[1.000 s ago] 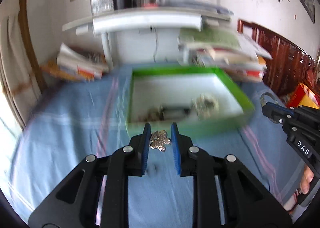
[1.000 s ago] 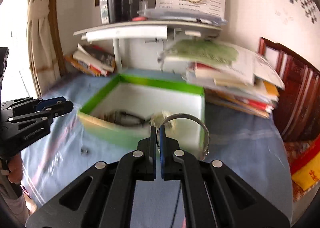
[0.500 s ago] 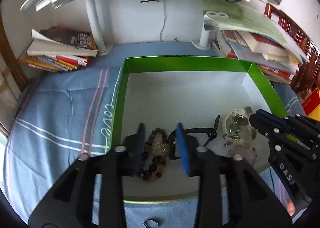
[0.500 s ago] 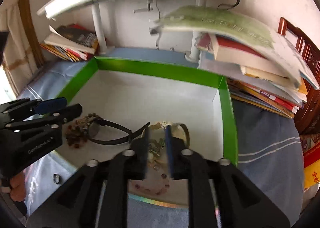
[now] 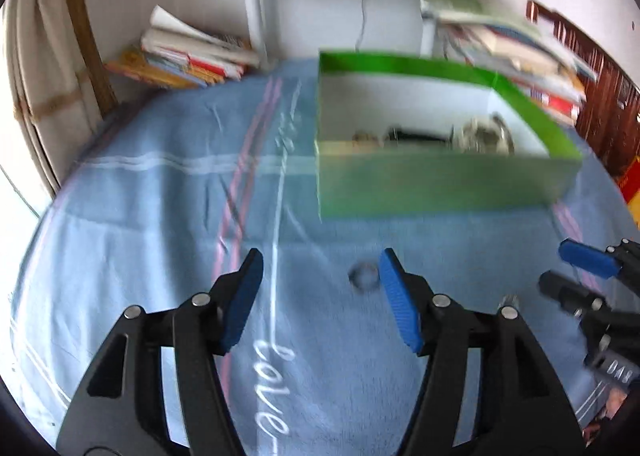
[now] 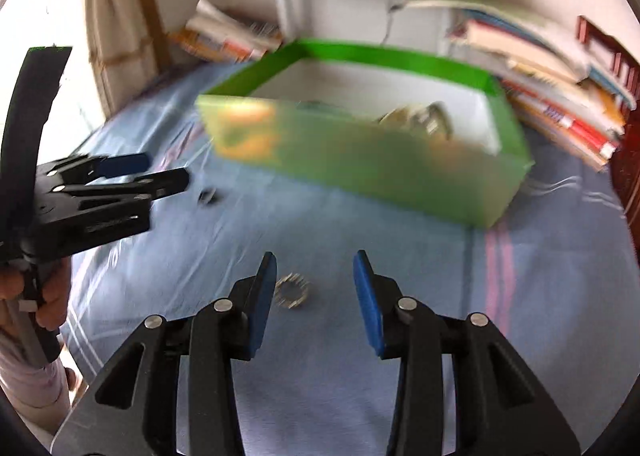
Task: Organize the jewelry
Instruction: 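Grasp the small silver ring with the right tool while the left tool grasps the dark ring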
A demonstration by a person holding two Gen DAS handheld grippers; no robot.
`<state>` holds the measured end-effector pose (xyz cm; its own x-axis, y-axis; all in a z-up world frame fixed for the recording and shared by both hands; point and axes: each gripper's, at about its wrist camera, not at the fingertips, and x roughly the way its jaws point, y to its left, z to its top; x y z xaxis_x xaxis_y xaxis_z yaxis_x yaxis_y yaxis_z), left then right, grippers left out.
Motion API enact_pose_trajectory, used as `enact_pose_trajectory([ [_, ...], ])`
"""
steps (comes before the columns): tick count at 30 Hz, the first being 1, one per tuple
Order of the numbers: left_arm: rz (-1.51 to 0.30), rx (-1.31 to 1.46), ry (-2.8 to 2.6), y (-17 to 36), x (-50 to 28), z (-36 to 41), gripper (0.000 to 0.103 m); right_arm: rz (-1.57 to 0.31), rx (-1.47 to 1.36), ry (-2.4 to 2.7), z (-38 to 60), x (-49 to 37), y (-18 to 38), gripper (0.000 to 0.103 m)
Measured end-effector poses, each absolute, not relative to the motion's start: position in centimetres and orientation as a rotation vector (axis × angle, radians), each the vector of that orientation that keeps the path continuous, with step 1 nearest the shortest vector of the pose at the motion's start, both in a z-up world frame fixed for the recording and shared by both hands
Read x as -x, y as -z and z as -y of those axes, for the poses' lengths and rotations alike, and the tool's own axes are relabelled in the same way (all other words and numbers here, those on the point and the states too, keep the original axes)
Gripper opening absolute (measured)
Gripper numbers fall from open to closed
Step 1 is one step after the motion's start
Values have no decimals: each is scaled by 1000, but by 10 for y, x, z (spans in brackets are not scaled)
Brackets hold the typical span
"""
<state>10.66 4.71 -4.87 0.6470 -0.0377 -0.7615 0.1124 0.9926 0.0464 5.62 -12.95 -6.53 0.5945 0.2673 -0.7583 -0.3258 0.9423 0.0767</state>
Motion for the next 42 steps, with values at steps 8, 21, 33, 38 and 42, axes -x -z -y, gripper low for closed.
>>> enact_pose_trajectory([
  [8,-892,-107,126,69,-104,-41,61,-924,135,-336,106,-57,87,40],
  [21,-928,-107,189,80,-121,-23,44,-925,106,-314,123,-50,87,21],
  [33,-934,-87,204,78,-115,-23,21,-918,54,-262,142,-39,87,21],
  [38,-927,-80,202,70,-92,-12,21,-902,42,-222,155,-30,81,21],
  [42,-912,-105,222,66,-69,6,21,-901,37,-198,161,-26,81,21],
])
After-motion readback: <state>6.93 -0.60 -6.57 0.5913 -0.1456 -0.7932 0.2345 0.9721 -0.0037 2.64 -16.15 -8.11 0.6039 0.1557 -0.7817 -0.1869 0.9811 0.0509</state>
